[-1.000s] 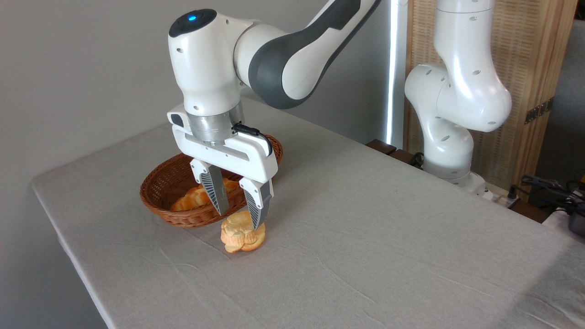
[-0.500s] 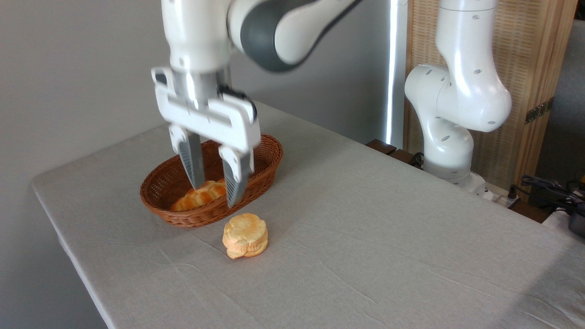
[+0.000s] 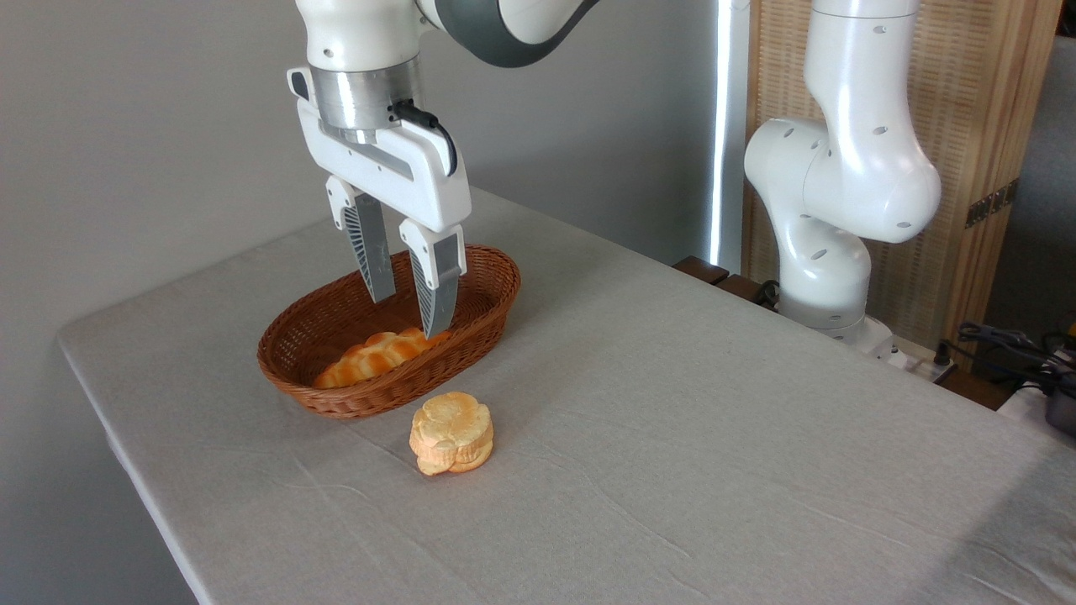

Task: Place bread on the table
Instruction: 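Open the gripper to release the roll and raise it away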

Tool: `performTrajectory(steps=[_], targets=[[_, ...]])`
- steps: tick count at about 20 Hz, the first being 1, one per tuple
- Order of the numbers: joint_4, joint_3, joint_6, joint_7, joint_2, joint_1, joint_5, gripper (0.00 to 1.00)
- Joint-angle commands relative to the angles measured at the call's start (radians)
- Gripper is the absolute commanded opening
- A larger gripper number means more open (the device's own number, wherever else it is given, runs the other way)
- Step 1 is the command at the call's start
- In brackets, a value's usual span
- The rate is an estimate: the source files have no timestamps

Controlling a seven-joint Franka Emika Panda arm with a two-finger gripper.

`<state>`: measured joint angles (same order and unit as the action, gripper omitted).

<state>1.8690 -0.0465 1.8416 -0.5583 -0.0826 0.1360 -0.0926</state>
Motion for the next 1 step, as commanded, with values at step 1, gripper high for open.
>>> performTrajectory(steps=[1], targets=[[-0.024,0.007,-0.019,-0.023,0.012,0.001,0.01,1.0]])
